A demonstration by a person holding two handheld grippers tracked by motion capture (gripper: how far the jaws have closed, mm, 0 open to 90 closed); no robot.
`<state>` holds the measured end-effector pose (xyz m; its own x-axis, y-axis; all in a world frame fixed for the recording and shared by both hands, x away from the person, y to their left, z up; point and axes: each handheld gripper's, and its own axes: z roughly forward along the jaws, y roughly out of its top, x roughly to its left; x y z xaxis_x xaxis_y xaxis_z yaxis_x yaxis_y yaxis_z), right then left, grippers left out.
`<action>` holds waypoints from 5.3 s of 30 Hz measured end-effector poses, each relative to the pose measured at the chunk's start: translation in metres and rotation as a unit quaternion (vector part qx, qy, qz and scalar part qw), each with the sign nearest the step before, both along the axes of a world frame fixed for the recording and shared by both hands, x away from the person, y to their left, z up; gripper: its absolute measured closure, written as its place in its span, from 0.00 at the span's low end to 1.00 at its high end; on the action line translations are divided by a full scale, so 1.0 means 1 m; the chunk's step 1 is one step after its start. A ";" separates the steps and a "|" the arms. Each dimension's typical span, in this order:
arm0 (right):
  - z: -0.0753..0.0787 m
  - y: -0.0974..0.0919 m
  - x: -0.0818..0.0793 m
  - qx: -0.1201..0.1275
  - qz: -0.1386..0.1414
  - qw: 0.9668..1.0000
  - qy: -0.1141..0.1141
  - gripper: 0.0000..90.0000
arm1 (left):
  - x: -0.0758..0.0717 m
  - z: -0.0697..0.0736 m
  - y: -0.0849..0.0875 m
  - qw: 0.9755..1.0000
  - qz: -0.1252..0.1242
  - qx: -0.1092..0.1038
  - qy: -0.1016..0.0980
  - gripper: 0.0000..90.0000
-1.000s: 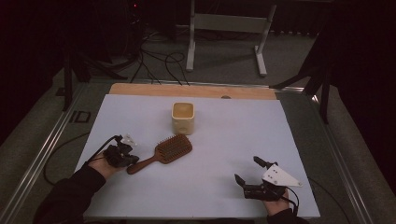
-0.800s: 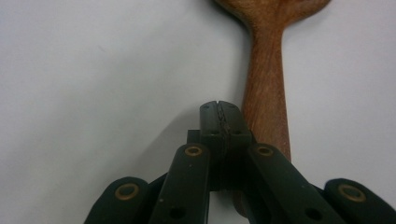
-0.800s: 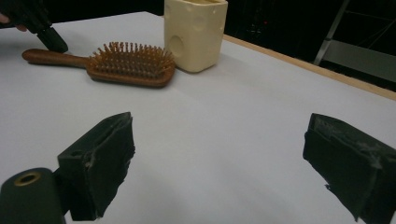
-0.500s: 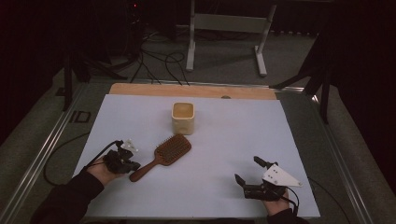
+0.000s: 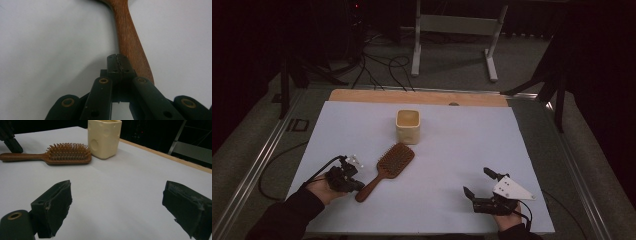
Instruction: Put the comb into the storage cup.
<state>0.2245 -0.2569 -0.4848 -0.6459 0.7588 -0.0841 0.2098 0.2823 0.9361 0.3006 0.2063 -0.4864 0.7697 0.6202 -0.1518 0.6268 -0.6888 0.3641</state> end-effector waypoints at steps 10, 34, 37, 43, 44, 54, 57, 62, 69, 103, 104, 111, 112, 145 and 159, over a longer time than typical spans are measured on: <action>0.000 -0.001 0.001 0.002 -0.001 1.000 0.002 0.10 | 0.002 0.007 0.009 0.999 0.037 -0.005 -0.017 1.00; -0.002 0.000 0.002 0.003 0.001 1.000 0.004 0.10 | 0.003 0.027 -0.028 0.998 0.054 0.015 -0.028 0.54; -0.002 0.000 0.001 0.003 0.001 1.000 0.004 0.10 | 0.003 0.026 -0.033 0.998 0.052 0.020 -0.028 0.46; -0.002 0.000 0.001 0.002 0.001 1.000 0.004 0.10 | 0.005 0.025 -0.043 0.997 0.069 0.031 -0.030 0.17; -0.002 0.000 0.001 0.002 0.001 1.000 0.004 0.10 | 0.006 0.025 -0.044 0.996 0.072 0.032 -0.030 0.17; -0.002 0.000 0.001 0.000 0.002 1.000 0.004 0.10 | 0.012 0.021 -0.059 0.993 0.105 0.046 -0.029 0.00; -0.002 0.000 0.001 0.000 0.002 1.000 0.004 0.10 | 0.014 0.016 -0.064 0.993 0.108 0.050 -0.022 0.00; -0.002 0.000 0.001 0.000 0.002 1.000 0.004 0.10 | 0.017 0.012 -0.068 0.993 0.108 0.047 -0.013 0.00; -0.002 0.000 0.001 -0.001 0.002 1.000 0.003 0.10 | 0.021 0.007 -0.072 0.993 0.102 0.054 -0.005 0.01; -0.001 0.000 0.001 -0.001 0.002 1.000 0.001 0.10 | 0.032 -0.003 -0.075 0.991 0.093 0.097 0.004 0.68; -0.001 0.000 0.001 -0.001 0.002 1.000 0.001 0.10 | 0.032 -0.003 -0.075 0.991 0.093 0.097 0.004 0.69; -0.001 0.000 0.001 -0.001 0.003 1.000 0.002 0.10 | 0.032 -0.003 -0.074 0.993 0.060 0.097 0.000 0.79; -0.001 0.000 0.001 -0.001 0.003 1.000 0.002 0.10 | 0.032 -0.003 -0.072 0.994 0.058 0.092 0.002 0.80; -0.002 0.000 0.003 0.001 0.001 1.000 0.003 0.10 | 0.010 0.022 -0.064 0.996 0.022 -0.003 -0.088 0.82; -0.003 -0.001 0.003 0.001 -0.002 1.000 0.004 0.10 | 0.005 0.031 -0.070 0.991 0.013 -0.031 -0.126 0.82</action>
